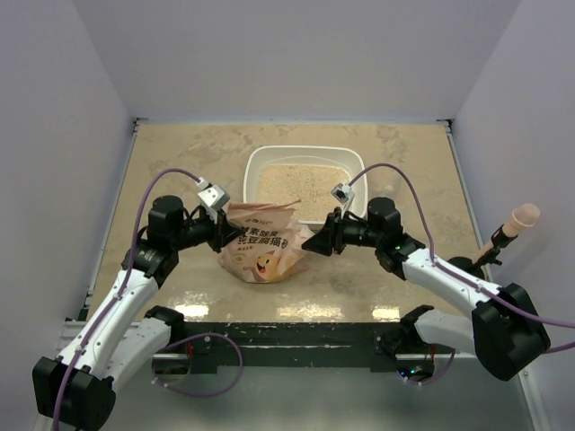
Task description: Fill the litter box with clean litter
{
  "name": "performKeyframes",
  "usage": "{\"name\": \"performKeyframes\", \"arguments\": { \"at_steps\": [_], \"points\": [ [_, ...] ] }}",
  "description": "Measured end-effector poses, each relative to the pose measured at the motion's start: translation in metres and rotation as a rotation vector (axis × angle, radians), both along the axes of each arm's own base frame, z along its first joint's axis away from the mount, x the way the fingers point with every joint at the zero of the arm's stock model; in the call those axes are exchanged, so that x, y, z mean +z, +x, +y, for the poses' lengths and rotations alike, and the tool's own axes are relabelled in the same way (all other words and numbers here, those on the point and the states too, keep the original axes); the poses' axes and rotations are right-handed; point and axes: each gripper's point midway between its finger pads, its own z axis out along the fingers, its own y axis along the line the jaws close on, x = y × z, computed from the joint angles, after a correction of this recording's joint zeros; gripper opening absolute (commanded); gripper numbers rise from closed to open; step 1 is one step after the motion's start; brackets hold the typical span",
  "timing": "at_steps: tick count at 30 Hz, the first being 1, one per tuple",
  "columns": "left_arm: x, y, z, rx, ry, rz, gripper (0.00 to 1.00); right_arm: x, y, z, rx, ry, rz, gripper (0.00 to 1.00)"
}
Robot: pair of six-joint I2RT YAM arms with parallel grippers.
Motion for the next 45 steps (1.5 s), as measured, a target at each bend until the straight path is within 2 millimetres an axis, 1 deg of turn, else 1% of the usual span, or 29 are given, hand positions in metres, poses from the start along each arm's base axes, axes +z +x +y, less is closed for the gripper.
{"name": "performKeyframes", "arguments": {
  "at_steps": [1, 2, 7, 9, 11, 13, 14, 16, 19, 23, 26, 28, 32, 33, 36, 38, 40, 42, 43, 44, 45],
  "points": [
    [0.0, 0.0, 0.0, 0.0, 0.0, 0.0, 0.0, 0.0, 0.0, 0.0, 0.0, 0.001, 0.001, 0.12],
    [0.0, 0.0, 0.0, 0.0, 0.0, 0.0, 0.0, 0.001, 0.0, 0.001, 0.002, 0.001, -0.009, 0.0],
    [0.001, -0.003, 0.001, 0.0, -0.001, -0.003, 0.0, 0.001, 0.003, 0.0, -0.024, 0.001, -0.001, 0.0],
    [0.002, -0.004, 0.001, 0.0, -0.002, -0.007, 0.0, 0.001, 0.003, -0.003, -0.035, 0.006, 0.005, 0.0],
    [0.003, -0.004, 0.001, 0.001, -0.005, -0.01, 0.0, -0.001, 0.003, -0.015, -0.053, 0.02, 0.031, 0.0],
    [0.004, -0.006, 0.0, 0.001, -0.013, -0.002, 0.0, -0.004, 0.005, -0.035, -0.085, 0.037, 0.065, 0.0],
    [0.004, -0.007, -0.002, -0.007, -0.021, 0.008, 0.0, -0.004, 0.006, -0.045, -0.102, 0.05, 0.079, 0.0],
    [0.002, -0.012, -0.008, -0.037, -0.032, 0.034, 0.0, 0.0, 0.005, -0.056, -0.107, 0.076, 0.092, 0.0],
    [0.0, -0.011, -0.01, -0.034, -0.042, 0.083, 0.0, 0.001, -0.007, -0.059, -0.08, 0.12, 0.129, 0.0],
    [-0.001, -0.012, -0.013, -0.027, -0.064, 0.161, 0.0, -0.007, -0.03, -0.065, -0.064, 0.197, 0.192, 0.0],
    [-0.003, -0.011, -0.013, -0.017, -0.075, 0.232, 0.0, -0.003, -0.045, -0.066, -0.041, 0.249, 0.203, 0.0],
    [-0.005, -0.009, -0.011, -0.013, -0.087, 0.289, 0.0, 0.0, -0.052, -0.067, -0.038, 0.275, 0.217, 0.0],
    [-0.014, -0.004, -0.004, 0.015, -0.1, 0.418, 0.0, 0.005, -0.058, -0.069, -0.052, 0.316, 0.262, 0.0],
    [-0.018, -0.001, 0.0, 0.036, -0.095, 0.447, 0.0, 0.006, -0.06, -0.07, -0.053, 0.325, 0.275, 0.0],
    [-0.032, 0.016, 0.023, 0.166, -0.061, 0.51, 0.0, 0.003, -0.067, -0.072, -0.05, 0.335, 0.323, 0.0],
    [-0.036, 0.019, 0.031, 0.213, -0.046, 0.531, 0.0, 0.002, -0.07, -0.073, -0.048, 0.335, 0.359, 0.0],
    [-0.037, 0.019, 0.035, 0.233, -0.037, 0.548, 0.0, 0.0, -0.072, -0.073, -0.048, 0.332, 0.39, 0.0],
    [-0.036, 0.018, 0.034, 0.227, -0.04, 0.561, 0.0, -0.003, -0.072, -0.073, -0.058, 0.315, 0.41, 0.12],
    [-0.037, 0.017, 0.033, 0.221, -0.042, 0.57, 0.0, -0.002, -0.071, -0.073, -0.064, 0.3, 0.409, 0.27],
    [-0.037, 0.016, 0.032, 0.217, -0.045, 0.575, 0.0, 0.001, -0.069, -0.074, -0.067, 0.283, 0.396, 0.35],
    [-0.037, 0.015, 0.032, 0.211, -0.05, 0.581, 0.0, 0.008, -0.066, -0.074, -0.067, 0.266, 0.365, 0.41]
  ]
}}
